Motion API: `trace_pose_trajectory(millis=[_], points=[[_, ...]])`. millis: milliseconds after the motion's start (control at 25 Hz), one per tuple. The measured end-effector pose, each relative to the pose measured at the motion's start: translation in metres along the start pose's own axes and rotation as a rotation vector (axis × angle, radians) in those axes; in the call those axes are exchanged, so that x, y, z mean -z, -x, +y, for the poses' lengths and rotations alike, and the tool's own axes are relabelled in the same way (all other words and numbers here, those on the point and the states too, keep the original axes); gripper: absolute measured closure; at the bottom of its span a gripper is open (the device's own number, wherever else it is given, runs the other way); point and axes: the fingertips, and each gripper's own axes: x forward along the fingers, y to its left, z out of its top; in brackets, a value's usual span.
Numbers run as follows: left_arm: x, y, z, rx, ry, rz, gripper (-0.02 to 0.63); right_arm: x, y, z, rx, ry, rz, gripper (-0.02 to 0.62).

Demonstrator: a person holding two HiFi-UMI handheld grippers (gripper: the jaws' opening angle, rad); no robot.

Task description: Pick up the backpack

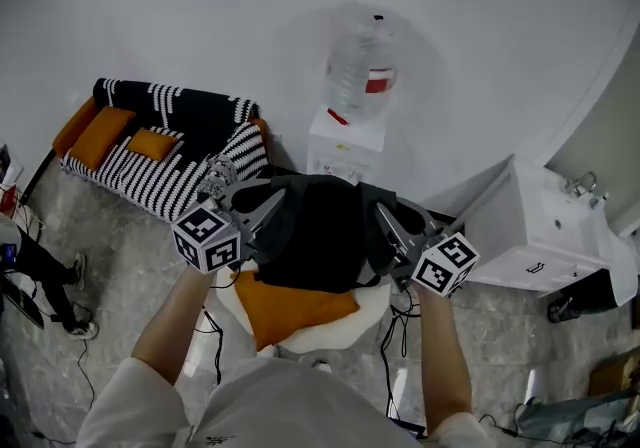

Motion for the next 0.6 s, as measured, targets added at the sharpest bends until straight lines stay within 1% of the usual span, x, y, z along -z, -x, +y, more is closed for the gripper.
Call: trace_pose_trajectory(millis=[200,360,600], points=[[-0.007,0.005,-0.001,0.006,-0.019,-0.018,0.568,-0.007,-0.001,0.007,-0.009,0.020,-0.003,0.535],[-0.012,0.003,0.001,0.004,-0.020,-0.020,0.568,-0.013,-0.003,0.004,-0.011,0.025,0.000,0.537],[-0.005,0.006,-0.001,0.003,-0.014,-0.018,0.568,-0.005,-0.002,0.005,-0.007,0.016,0.008,0.538]])
